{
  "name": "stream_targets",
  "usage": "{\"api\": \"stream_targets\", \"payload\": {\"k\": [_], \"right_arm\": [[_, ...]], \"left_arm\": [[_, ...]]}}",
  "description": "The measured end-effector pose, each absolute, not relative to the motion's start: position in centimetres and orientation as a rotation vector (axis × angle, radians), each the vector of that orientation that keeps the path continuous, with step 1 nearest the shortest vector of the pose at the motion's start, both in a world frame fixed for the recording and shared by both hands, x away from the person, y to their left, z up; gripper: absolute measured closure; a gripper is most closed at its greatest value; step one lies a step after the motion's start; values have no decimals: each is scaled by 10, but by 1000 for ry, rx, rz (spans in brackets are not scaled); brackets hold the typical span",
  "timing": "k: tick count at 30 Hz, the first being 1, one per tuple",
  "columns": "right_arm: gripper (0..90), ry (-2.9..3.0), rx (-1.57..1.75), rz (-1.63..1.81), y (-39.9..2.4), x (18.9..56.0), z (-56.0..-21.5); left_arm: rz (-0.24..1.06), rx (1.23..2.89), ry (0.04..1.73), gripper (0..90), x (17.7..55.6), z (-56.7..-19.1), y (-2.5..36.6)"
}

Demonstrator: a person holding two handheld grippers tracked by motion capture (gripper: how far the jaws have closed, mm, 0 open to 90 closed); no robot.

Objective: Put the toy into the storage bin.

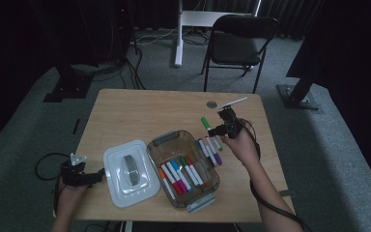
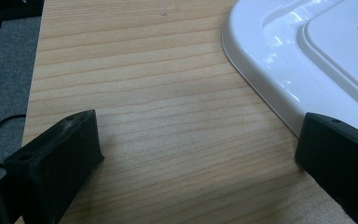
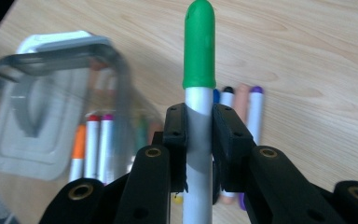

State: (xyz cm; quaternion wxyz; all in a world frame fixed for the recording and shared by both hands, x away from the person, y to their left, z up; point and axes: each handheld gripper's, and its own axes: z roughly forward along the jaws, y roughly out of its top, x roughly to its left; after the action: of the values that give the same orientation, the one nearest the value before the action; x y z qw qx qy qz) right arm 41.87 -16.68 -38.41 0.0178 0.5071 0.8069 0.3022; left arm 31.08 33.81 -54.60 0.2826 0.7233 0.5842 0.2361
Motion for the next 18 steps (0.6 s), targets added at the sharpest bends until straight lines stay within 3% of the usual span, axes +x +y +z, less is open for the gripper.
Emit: {"api": "stream_targets", "payload": {"k": [18], "right_arm": [[765,2700,1390,978,-101,386,-379]], "left_arm": [[634,1934,1564,5,311,-546,338]]}}
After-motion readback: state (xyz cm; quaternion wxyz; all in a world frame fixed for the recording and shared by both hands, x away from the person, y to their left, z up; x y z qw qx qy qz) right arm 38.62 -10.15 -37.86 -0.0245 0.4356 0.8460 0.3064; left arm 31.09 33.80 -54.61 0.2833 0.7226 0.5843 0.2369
